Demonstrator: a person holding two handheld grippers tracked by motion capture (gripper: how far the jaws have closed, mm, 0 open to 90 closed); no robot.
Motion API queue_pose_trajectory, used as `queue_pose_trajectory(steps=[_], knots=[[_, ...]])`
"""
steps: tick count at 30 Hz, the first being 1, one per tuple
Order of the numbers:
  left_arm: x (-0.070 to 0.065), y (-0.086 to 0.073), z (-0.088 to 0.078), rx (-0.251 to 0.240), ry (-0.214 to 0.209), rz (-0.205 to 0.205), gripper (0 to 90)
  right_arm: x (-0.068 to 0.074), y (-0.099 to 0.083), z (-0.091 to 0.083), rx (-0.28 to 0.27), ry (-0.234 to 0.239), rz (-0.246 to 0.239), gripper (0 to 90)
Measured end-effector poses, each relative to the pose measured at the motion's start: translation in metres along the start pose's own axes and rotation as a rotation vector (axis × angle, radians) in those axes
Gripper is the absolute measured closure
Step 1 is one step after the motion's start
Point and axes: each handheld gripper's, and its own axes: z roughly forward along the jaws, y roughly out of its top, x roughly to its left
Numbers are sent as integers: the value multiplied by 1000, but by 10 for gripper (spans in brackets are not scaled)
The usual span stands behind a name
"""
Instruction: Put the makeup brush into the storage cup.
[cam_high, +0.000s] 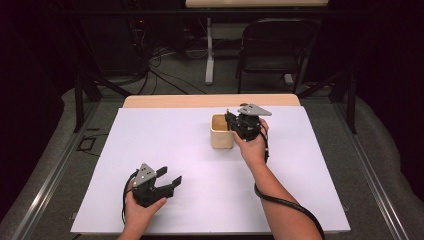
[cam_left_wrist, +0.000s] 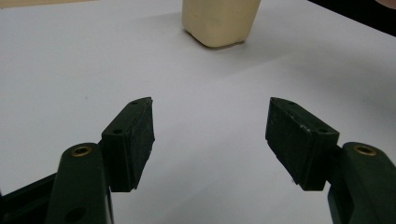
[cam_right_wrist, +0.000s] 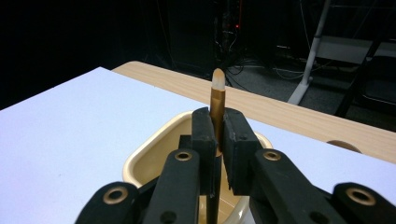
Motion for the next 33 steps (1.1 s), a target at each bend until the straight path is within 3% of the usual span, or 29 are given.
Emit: queue_pose_trajectory(steps=[33], knots=[[1, 0, 0, -2, 1, -5, 331, -2, -6, 1, 26, -3, -23, 840]])
